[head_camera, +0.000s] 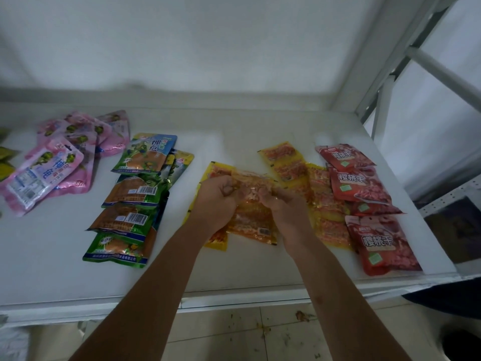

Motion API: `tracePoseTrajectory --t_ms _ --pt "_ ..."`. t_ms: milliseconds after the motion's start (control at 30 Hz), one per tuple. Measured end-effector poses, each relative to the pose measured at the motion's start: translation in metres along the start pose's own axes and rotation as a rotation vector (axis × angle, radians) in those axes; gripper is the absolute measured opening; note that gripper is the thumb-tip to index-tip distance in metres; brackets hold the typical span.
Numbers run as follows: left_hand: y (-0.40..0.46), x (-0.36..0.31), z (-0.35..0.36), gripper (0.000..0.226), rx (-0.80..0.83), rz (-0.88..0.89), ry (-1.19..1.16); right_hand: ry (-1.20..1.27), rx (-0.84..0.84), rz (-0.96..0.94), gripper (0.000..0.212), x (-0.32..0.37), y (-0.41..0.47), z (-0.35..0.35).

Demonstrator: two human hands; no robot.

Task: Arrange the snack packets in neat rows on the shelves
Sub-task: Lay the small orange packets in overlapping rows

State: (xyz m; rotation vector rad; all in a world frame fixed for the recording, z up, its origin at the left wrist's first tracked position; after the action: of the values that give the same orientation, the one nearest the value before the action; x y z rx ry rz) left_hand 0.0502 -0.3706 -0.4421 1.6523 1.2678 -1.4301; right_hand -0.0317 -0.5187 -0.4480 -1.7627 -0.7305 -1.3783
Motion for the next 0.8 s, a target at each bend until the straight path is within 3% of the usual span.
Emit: tracePoseTrajectory --t_ms 67,200,267,333,467,600,800 --pt "-0.002 -0.004 0.002 0.053 -0.002 0.034 0.035 0.032 0.021 0.042 0.022 -0.002 0.002 -0.004" --pt "-0.007 -0.010 0.004 0.053 0.022 0.124 0.113 0.127 0.051 0.129 0.069 -0.002 0.007 -0.002" --pt "-0.010 -0.009 0.006 0.039 0.055 0.125 0.133 0.189 0.070 0.181 0.084 -0.005 0.012 -0.002" --pt "-0.013 -0.008 0.010 0.023 0.105 0.082 0.137 0.233 0.076 0.195 0.061 -0.006 0.017 -0.003" --pt "-0.011 -0.014 0.013 0.050 0.047 0.061 0.142 0.182 0.062 0.165 0.029 -0.008 0.016 -0.006" --pt "-0.004 -0.018 0.012 0.053 -0.101 0.014 0.073 0.171 0.011 0.173 0.015 -0.008 0.013 -0.006" --pt "0.001 -0.014 0.012 0.055 -0.128 -0.021 0.060 0.144 0.014 0.158 0.010 -0.004 0.012 -0.006"
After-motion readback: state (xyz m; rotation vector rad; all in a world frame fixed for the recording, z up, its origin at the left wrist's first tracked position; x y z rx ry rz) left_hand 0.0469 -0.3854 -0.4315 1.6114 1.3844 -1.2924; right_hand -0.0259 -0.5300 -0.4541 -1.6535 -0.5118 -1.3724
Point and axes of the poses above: each hand's wrist, its own y-axis towards the middle knuckle, its own z-axis out of the palm, x = y × z, the point moved 6 cm from there along y, towards the middle knuckle, and after that the axes turned 6 degrees about -z, right-handed, at the moved point
